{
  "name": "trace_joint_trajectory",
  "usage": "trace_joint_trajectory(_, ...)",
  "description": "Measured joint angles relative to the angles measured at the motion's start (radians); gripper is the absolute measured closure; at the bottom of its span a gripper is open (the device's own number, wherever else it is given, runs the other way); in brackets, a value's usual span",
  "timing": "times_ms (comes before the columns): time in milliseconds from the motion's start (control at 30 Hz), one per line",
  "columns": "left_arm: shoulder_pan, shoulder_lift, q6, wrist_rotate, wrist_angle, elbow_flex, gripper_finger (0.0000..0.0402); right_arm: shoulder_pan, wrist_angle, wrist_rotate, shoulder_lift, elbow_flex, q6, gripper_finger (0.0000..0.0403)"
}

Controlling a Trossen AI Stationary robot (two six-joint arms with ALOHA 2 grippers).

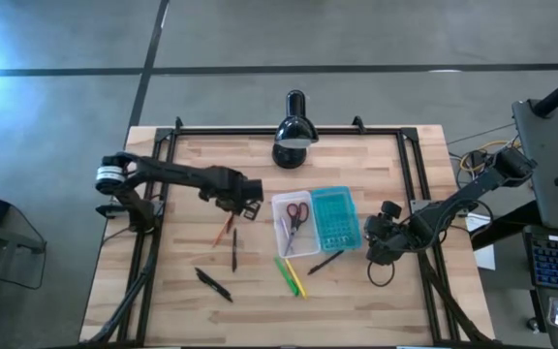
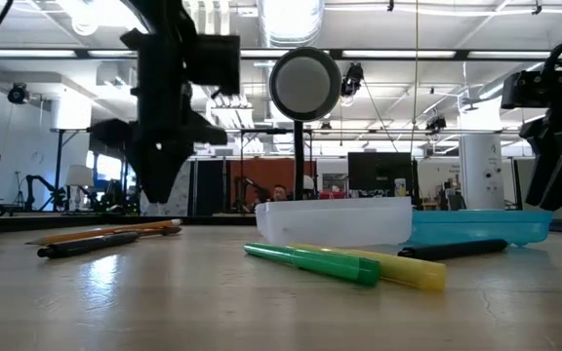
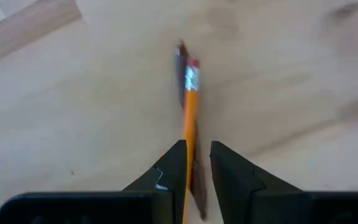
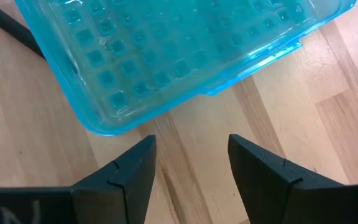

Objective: Pick & place school supplies into a supply box
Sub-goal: Put the orange pencil into the supply box

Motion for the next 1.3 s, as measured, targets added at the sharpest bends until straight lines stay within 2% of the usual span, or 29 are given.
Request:
trace_joint_trajectory(167, 0.021, 0.033, 0.092, 0.013, 0.037, 0.019, 0.0336, 0.000, -0.001, -0.001, 0.000, 0.000, 0.015, 0.0211)
trace_joint_trajectory(400, 0.021, 0.061, 0.107, 0.004, 0.037, 0.029, 0.0277, 0.000, -0.001, -0.013, 0.000, 0.000, 0.034, 0.0211)
trace_joint_trajectory(500, 0.023, 0.075, 0.107, -0.003, 0.033, 0.026, 0.0266, 0.000, 0.000, -0.013, 0.000, 0.000, 0.034, 0.0211)
trace_joint_trajectory(933, 0.029, 0.150, 0.163, -0.033, 0.067, 0.022, 0.0266, 0.000, -0.001, -0.017, 0.000, 0.000, 0.031, 0.0211)
trace_joint_trajectory(1300, 0.030, 0.153, 0.162, -0.033, 0.072, 0.022, 0.0272, 0.000, -0.001, -0.020, 0.000, 0.000, 0.031, 0.0211)
